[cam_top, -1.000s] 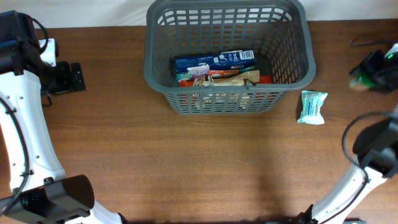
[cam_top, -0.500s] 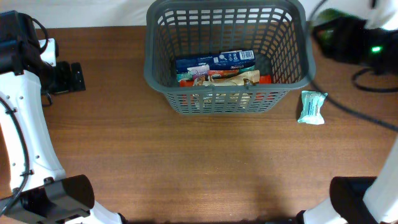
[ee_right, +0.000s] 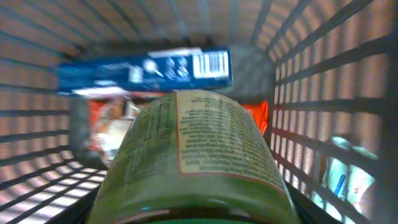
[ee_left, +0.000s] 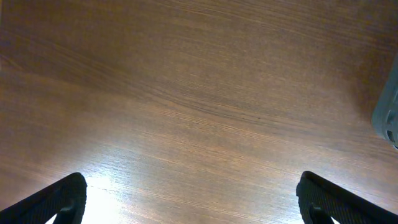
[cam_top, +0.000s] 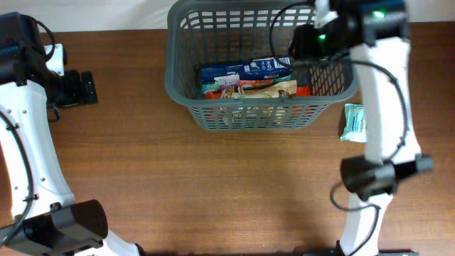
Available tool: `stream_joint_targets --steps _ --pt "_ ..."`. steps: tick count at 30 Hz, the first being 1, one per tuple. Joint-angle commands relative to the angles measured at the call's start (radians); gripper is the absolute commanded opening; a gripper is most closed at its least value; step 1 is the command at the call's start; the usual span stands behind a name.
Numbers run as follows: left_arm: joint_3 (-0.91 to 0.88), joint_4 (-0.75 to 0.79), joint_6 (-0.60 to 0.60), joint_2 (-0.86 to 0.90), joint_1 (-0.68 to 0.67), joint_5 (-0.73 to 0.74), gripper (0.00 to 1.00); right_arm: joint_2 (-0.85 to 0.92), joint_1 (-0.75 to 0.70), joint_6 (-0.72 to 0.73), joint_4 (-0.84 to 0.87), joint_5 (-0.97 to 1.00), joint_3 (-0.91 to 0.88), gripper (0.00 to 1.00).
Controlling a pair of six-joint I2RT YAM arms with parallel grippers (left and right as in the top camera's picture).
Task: Pack container
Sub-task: 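Carry the jar over the basket and release it inside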
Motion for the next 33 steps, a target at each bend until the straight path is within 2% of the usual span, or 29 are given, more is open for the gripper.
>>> stream_joint_targets --steps 1,12,14,15,17,19,24,28,33 --pt "-0.005 -0.001 -0.010 -0.009 0.004 0.014 0.99 0.064 0.003 -0.012 -0.009 0.019 -0.002 0.04" --pt "-0.005 -0.001 -0.010 -0.009 0.004 0.013 0.99 0.190 -0.023 0.007 -0.005 0.131 -0.002 0.05" --pt "-0.005 -0.001 -0.010 -0.009 0.004 0.013 0.99 0.195 -0.035 0.027 -0.006 0.130 -0.002 0.13" --pt "-0.005 -0.001 -0.010 -0.009 0.004 0.014 0.99 0.196 -0.043 0.029 -0.008 0.123 -0.002 0.23" --pt "-0.005 -0.001 -0.010 -0.009 0.004 0.013 0.99 0.196 -0.050 0.029 -0.010 0.119 -0.002 0.53" --pt "-0.005 -0.001 -0.010 -0.009 0.004 0.013 0.99 0.196 -0.051 0.029 -0.016 0.120 -0.002 0.64" --pt "-0.005 -0.001 -0.010 -0.009 0.004 0.014 0.99 0.190 -0.049 0.020 -0.021 0.097 0.005 0.80" --pt "-0.005 -0.001 -0.010 -0.009 0.004 0.014 0.99 0.161 -0.049 -0.006 -0.021 0.043 0.031 0.83" --pt "-0.005 -0.001 -0.010 -0.009 0.004 0.013 0.99 0.066 -0.052 -0.025 -0.021 0.045 0.096 0.83"
